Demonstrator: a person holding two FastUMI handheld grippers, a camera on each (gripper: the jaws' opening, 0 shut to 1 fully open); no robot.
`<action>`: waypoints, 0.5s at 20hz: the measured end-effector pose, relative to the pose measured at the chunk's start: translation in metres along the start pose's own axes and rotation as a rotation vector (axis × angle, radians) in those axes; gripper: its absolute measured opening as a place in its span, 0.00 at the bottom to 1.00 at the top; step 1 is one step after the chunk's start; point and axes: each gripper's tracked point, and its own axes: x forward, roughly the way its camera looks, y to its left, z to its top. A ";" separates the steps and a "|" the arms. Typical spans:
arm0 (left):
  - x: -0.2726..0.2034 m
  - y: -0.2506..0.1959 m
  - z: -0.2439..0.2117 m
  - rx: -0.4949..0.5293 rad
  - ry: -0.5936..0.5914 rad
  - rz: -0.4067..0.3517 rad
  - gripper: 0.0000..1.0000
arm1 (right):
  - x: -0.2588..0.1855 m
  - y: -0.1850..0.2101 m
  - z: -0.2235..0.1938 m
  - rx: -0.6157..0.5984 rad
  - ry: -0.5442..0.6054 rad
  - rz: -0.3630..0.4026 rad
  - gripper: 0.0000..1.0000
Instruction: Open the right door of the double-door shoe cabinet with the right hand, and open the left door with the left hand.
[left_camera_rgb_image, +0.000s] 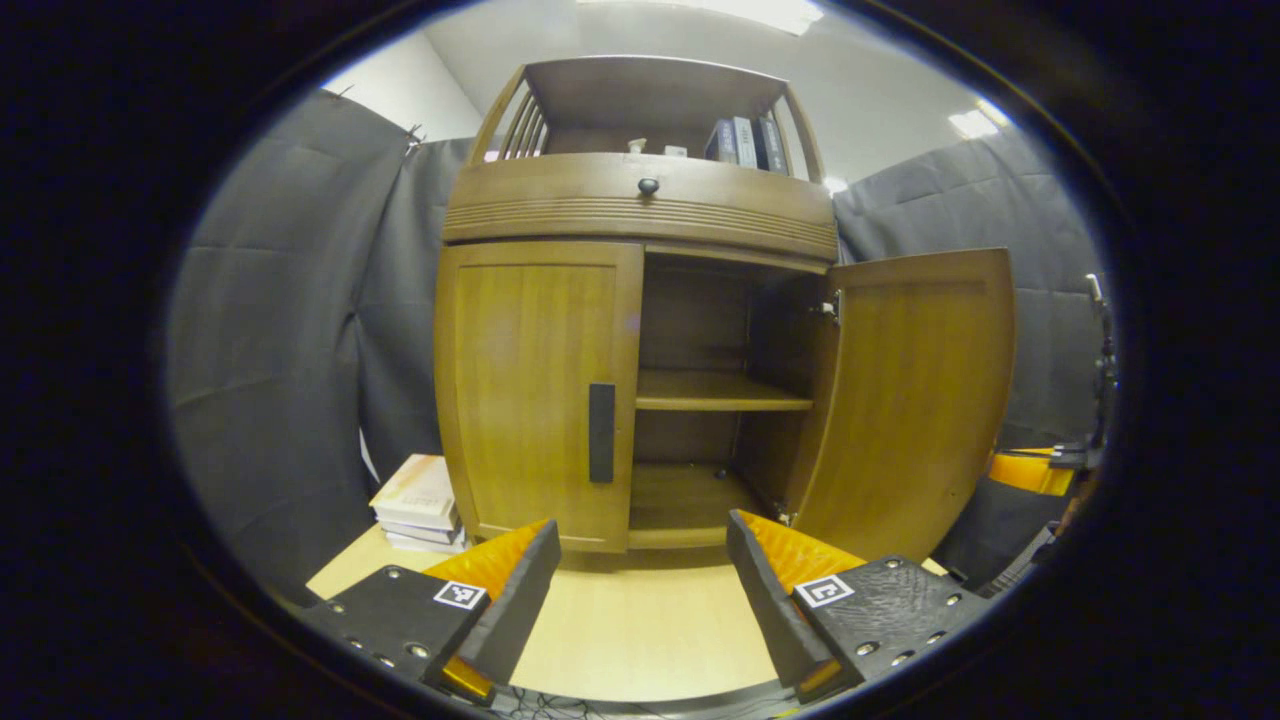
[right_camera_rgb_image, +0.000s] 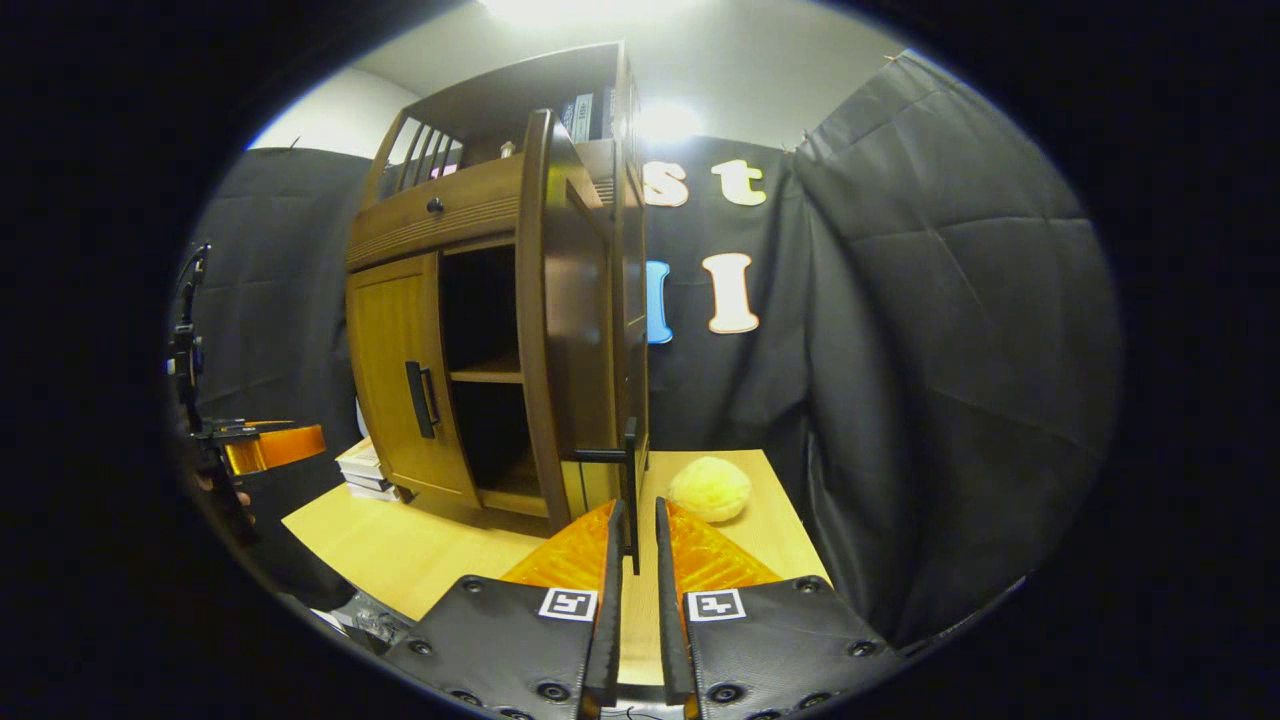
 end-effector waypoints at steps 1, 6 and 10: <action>0.009 0.008 0.004 0.004 -0.006 -0.007 0.96 | -0.006 0.005 0.002 -0.006 -0.012 -0.024 0.17; 0.048 0.041 0.022 0.039 -0.057 -0.064 0.96 | -0.023 0.053 0.034 0.010 -0.134 -0.109 0.18; 0.065 0.064 0.038 0.040 -0.084 -0.088 0.96 | -0.013 0.103 0.049 0.010 -0.151 -0.085 0.53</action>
